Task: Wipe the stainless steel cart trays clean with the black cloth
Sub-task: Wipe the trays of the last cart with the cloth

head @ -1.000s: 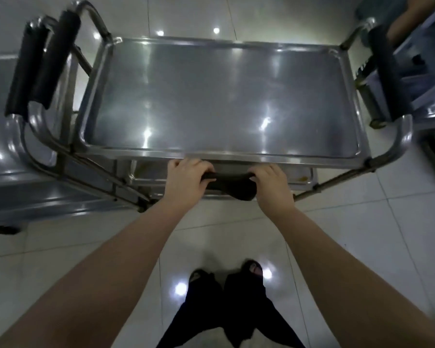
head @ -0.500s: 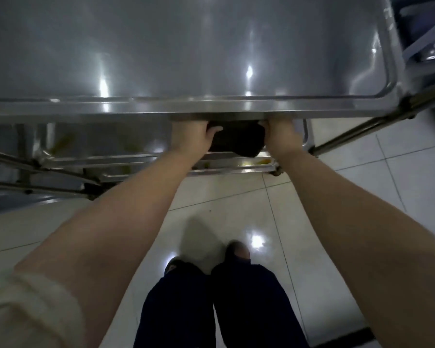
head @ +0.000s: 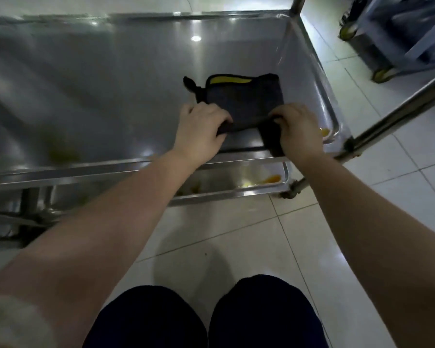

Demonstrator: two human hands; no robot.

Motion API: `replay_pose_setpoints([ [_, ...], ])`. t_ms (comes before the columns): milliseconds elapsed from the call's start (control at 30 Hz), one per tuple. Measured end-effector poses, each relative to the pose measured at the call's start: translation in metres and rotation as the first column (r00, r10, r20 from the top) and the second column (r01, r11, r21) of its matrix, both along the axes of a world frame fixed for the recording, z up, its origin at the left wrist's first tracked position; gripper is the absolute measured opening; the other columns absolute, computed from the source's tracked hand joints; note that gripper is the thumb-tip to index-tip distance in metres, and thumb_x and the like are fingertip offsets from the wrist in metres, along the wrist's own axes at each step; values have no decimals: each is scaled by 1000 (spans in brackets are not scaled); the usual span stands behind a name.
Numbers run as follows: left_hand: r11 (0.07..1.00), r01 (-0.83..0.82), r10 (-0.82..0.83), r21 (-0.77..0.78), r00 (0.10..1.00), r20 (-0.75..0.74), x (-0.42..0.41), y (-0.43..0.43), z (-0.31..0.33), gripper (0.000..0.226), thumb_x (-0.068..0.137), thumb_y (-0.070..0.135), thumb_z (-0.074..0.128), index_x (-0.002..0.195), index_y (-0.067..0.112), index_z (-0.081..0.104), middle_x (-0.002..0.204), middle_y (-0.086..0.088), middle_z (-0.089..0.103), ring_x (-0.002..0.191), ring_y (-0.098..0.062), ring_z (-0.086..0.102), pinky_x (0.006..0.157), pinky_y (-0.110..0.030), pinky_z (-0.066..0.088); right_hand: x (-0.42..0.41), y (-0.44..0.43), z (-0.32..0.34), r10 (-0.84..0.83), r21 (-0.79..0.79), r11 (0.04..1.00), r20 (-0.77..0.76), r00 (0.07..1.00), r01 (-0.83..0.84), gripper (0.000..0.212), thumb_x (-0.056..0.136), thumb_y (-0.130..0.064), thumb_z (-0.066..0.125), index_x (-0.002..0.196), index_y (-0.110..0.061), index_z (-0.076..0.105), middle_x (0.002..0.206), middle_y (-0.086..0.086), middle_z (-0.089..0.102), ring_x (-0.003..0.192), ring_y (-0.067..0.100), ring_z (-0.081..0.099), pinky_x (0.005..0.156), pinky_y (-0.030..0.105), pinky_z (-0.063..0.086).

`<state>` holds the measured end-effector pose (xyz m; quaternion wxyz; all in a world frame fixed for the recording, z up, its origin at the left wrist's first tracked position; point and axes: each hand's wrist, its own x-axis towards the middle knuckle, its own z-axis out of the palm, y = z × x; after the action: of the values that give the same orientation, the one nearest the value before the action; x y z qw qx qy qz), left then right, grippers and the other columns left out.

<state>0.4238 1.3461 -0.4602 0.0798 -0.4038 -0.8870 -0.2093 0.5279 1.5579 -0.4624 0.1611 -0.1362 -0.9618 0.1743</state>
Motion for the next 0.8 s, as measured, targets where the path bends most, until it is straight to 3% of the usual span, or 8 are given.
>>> replay_pose_setpoints([
  [167, 1000, -2, 3, 29, 999, -35, -5, 5, 2, 19, 85, 30, 68, 104, 29, 69, 104, 6, 66, 103, -21, 57, 86, -33, 27, 4, 4, -2, 144, 32, 989, -58, 988, -142, 29, 84, -25, 46, 97, -11, 69, 99, 6, 65, 98, 27, 54, 86, 28, 33],
  [267, 991, 103, -112, 80, 988, 109, -7, 0, 12, 29, 82, 51, 64, 103, 31, 71, 98, 9, 67, 95, -14, 61, 85, -32, 42, -16, -10, 20, 19, 66, 998, 60, 998, -23, 36, 89, -42, 43, 79, -15, 64, 85, 3, 58, 88, 27, 53, 79, 34, 33],
  [333, 964, 35, -118, 262, 943, 311, -18, -1, 21, 38, 83, 54, 59, 106, 27, 71, 98, 9, 68, 90, -8, 62, 83, -27, 48, -43, -30, 27, -69, 106, 993, 127, 990, 56, 39, 95, -49, 45, 107, -17, 64, 112, 11, 58, 107, 34, 52, 89, 41, 38],
  [400, 942, -109, -1, 317, 944, 329, -49, 2, 20, 37, 88, 42, 54, 115, 22, 68, 112, 2, 67, 100, -12, 60, 92, -26, 45, -68, -49, 27, -121, 92, 991, 360, 925, 94, 65, 94, -63, 40, 149, -29, 33, 157, 12, 27, 140, 44, 24, 112, 56, 20],
  [467, 976, -198, 172, 90, 955, 240, -87, 2, 11, 40, 96, 31, 49, 134, 23, 58, 140, -6, 54, 129, -23, 48, 109, -31, 34, -83, -58, 15, -157, 76, 988, 529, 834, 138, 84, 87, -81, 25, 155, -40, -2, 164, 6, -10, 146, 47, -11, 111, 70, -3],
  [567, 910, -238, 308, -339, 936, 171, -118, -6, -8, 52, 104, 46, 31, 154, 36, 22, 165, 2, 13, 151, -29, 6, 120, -53, 2, -88, -56, -2, -176, 109, 984, 528, 831, 140, 88, 79, -89, 12, 151, -47, -13, 162, 6, -22, 143, 50, -20, 106, 75, -9],
  [633, 877, -241, 332, -416, 930, 161, -122, -7, -15, 55, 102, 55, 21, 155, 43, 9, 165, 7, 2, 152, -28, -4, 117, -60, -6, -87, -51, -6, -168, 152, 983, 492, 854, 106, 88, 78, -90, 10, 151, -47, -11, 163, 7, -20, 144, 50, -16, 106, 75, -7],
  [800, 851, -272, 359, -449, 925, 121, -126, -1, -16, 56, 101, 58, 14, 154, 46, 1, 165, 8, -3, 152, -27, -3, 116, -62, -4, -101, -34, -7, -122, 182, 983, 477, 870, 38, 88, 76, -91, 10, 151, -50, -9, 163, 4, -18, 145, 48, -13, 109, 74, -1],
])
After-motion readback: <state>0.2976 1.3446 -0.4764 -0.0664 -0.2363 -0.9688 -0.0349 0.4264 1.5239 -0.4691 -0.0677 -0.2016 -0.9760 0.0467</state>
